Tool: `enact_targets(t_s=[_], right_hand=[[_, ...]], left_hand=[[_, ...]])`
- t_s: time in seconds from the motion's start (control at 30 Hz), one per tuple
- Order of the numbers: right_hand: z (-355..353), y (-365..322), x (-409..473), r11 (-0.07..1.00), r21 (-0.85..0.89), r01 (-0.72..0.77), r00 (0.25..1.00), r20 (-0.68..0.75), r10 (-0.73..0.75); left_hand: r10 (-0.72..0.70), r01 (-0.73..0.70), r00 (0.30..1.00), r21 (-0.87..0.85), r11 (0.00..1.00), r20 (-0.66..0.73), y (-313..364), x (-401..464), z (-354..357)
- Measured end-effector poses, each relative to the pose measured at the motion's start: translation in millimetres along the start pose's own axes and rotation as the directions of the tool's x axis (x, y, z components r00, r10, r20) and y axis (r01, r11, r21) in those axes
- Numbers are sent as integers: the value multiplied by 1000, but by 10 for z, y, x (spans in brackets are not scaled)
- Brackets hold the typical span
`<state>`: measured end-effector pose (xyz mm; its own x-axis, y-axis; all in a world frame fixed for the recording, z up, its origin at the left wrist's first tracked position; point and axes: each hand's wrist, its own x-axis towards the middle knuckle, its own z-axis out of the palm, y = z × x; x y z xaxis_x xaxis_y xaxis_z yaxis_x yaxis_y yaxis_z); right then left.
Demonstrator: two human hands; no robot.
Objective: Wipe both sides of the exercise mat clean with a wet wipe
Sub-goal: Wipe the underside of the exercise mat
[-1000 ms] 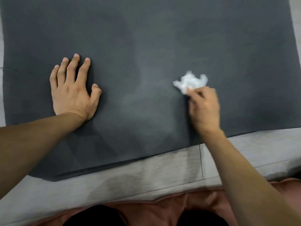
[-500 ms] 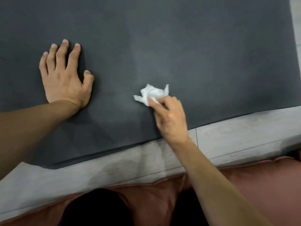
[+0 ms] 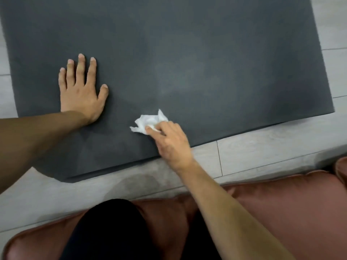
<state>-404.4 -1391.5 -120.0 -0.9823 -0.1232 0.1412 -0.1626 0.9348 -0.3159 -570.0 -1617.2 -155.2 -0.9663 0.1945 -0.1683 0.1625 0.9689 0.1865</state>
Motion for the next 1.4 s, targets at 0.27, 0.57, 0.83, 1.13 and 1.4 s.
enact_targets(t_s=[0.27,0.57,0.83,1.13,1.4], right_hand=[[-303,886,-156,757,93,-647,724,-238,647],[0,-118,-305,994,89,-67,997,-39,71],[-340,734,-447,663,135,-736,627,-235,743],[100,-396,-277,972,186,-147,988,73,135],[-176,920,540,881,80,-466,875,-110,472]], left_hand=[[181,-199,961,66,978,208,322,-947,-166],[136,-154,961,58,986,239,360,-1305,-77],[90,-102,964,37,994,249,465,-1351,-62],[131,-136,976,21,990,171,341,-1230,-182],[165,-165,986,-12,986,27,147,-830,-214]])
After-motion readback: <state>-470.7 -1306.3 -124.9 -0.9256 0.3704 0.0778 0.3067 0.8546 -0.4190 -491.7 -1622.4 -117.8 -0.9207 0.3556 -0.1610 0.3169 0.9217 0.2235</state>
